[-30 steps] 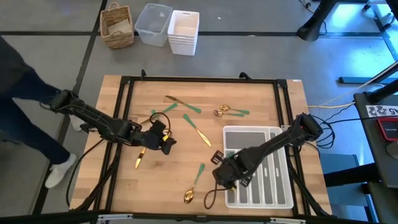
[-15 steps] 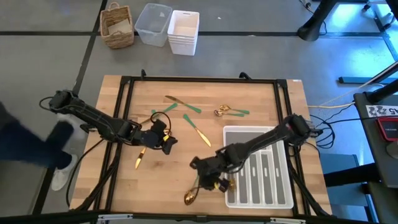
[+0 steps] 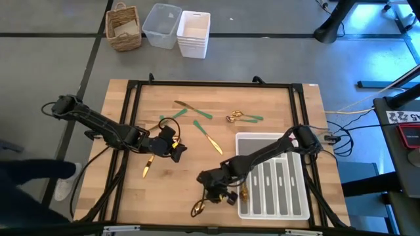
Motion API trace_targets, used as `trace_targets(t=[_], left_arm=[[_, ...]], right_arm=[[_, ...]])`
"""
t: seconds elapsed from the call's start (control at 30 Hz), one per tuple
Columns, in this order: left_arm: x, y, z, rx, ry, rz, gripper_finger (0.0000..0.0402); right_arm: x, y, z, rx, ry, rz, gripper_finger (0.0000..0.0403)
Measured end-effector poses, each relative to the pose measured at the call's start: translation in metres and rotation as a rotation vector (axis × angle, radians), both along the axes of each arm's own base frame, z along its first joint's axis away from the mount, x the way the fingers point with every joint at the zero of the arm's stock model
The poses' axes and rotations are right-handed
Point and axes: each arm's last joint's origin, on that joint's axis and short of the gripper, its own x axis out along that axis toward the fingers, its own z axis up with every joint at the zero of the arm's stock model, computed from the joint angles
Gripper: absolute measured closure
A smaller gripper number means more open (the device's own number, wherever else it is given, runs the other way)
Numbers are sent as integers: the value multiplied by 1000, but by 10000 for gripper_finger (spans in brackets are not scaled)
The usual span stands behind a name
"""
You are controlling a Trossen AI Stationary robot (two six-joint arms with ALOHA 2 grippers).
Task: Sort silverware
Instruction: Put the green spoon in the white silverware tray
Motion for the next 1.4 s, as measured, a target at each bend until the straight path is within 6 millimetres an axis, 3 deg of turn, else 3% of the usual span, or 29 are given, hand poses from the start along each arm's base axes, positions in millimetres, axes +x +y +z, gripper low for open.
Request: trace_targets(t=[0.3,0.6,0.97,1.13,1.4], left_arm=[[0,0,0,4,2,-3,306],[-1,0,-1,8,10,-5,306],[-2,1,-2,15,33,-5,306],[-2,0,-2,16,32,-7,306],[-2,0,-2,38,37,-24,306]], right_arm=[[7,-11,-1,-79,-65,-54,331],[13,-9,-38,-106,4,-52,331],[15,-10,-59,-154,45,-72,340],[15,-10,-57,-150,63,-63,389],[22,-8,-25,-224,152,-53,391]])
